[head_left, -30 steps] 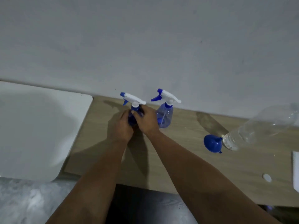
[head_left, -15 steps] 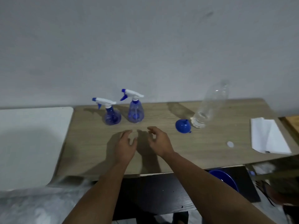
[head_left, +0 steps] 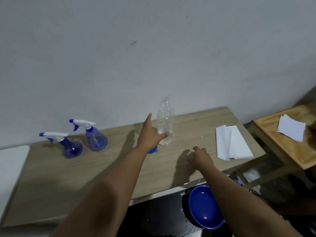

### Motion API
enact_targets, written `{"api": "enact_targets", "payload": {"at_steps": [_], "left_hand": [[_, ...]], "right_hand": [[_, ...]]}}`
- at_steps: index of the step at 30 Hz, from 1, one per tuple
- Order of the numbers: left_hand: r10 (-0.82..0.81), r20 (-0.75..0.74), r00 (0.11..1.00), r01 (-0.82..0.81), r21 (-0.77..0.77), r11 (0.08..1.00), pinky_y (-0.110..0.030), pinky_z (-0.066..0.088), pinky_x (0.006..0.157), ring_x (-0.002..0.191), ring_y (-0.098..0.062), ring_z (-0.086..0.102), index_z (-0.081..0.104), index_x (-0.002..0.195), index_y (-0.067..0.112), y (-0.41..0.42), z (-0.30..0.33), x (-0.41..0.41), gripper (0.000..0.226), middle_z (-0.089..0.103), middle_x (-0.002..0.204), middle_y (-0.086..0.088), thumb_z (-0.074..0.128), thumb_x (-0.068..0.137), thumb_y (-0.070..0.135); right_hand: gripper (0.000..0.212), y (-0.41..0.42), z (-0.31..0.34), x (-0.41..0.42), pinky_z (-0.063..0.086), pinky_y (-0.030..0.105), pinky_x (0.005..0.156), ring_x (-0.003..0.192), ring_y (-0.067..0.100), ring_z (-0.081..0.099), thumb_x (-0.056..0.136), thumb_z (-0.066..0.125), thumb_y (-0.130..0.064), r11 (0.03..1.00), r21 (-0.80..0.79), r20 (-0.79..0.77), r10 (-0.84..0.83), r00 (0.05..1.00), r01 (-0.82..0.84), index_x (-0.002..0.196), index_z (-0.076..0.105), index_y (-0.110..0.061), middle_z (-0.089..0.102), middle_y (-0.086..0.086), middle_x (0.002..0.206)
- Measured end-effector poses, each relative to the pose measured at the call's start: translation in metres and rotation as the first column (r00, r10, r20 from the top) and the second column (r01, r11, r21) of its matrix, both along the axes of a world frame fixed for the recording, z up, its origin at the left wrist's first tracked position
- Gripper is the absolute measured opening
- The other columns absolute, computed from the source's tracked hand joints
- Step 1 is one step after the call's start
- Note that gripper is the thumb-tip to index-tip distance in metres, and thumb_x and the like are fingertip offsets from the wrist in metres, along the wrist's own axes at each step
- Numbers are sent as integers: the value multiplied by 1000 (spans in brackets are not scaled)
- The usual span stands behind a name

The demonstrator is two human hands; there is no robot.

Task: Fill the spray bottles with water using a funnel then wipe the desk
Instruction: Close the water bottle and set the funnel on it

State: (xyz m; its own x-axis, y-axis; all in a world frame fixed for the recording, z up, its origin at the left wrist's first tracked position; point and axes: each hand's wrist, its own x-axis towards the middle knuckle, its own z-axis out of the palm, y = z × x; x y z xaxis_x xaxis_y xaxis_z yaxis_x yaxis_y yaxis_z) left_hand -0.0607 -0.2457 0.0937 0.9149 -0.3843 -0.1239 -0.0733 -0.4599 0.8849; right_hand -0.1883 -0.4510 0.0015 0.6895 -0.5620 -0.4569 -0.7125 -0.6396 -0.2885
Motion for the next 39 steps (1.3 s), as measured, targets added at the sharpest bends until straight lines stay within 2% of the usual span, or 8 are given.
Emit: {"api": "enact_targets", "payload": {"at_steps": [4, 8, 14, 19, 23, 29, 33, 39], "left_hand": [[58, 7, 998, -58, -53, 997, -39, 39, 112, 140, -18, 40, 16, 154, 41, -29, 3, 4, 123, 29, 160, 11, 92, 58, 50], [120, 6, 993, -118, -127, 985, -36, 36, 114, 141, -10, 36, 25, 152, 35, -44, 0, 5, 115, 34, 155, 17, 92, 59, 50], [177, 1, 984, -173, -214, 961, -42, 37, 116, 141, -7, 36, 29, 149, 41, -55, 2, 6, 99, 37, 153, 20, 85, 68, 51], [209, -6, 978, -206, -192, 959, -41, 39, 115, 138, -6, 41, 34, 149, 39, -60, 5, 8, 88, 41, 151, 20, 83, 76, 46], [223, 23, 975, -217, -146, 965, -38, 37, 115, 140, -9, 40, 31, 152, 34, -63, 10, 5, 85, 40, 154, 16, 79, 82, 41], [227, -13, 974, -226, -128, 966, -31, 37, 109, 136, -9, 42, 29, 153, 32, -65, 13, 3, 85, 41, 152, 13, 79, 84, 37], [227, -32, 973, -230, -133, 964, -40, 33, 117, 144, -11, 35, 28, 152, 34, -64, 10, 3, 86, 36, 156, 16, 79, 83, 41], [225, -28, 974, -227, -123, 966, -36, 34, 115, 142, -11, 37, 30, 152, 34, -63, 11, 1, 83, 36, 155, 17, 78, 84, 41]], "right_hand": [[38, -18, -23, -10, 54, 46, 101, 121, 33, 57, 104, 49, -17, 976, -93, -57, 192, 980, -197, 141, 57, -19, 48, 10, 137], [28, -32, -34, -17, 57, 40, 95, 110, 26, 61, 105, 48, -18, 939, -146, 15, 315, 949, -310, 129, 64, -18, 58, 7, 125], [29, -47, 8, 21, 57, 32, 92, 104, 25, 74, 86, 76, -20, 984, 137, 229, 75, 970, -109, 113, 81, -10, 79, 9, 111], [29, -40, 123, 96, 55, 27, 96, 99, 16, 74, 79, 84, -13, 947, 300, 641, -111, 759, -114, 107, 82, -8, 81, 6, 102], [30, -21, 211, 129, 54, 15, 87, 98, 10, 73, 84, 79, -15, 932, 163, 803, 65, 592, -324, 113, 80, -9, 80, 0, 106], [34, -2, 226, 143, 55, 26, 100, 115, 15, 71, 89, 72, -9, 793, -12, 621, 484, 617, -610, 123, 77, -7, 76, 4, 125], [34, 1, 223, 147, 53, 31, 105, 120, 18, 68, 93, 66, -9, 764, -104, 568, 571, 592, -637, 125, 76, -7, 75, 5, 129], [31, 0, 216, 150, 52, 29, 104, 120, 18, 69, 95, 69, -14, 764, -97, 555, 574, 603, -638, 125, 76, -8, 75, 4, 128]]}}
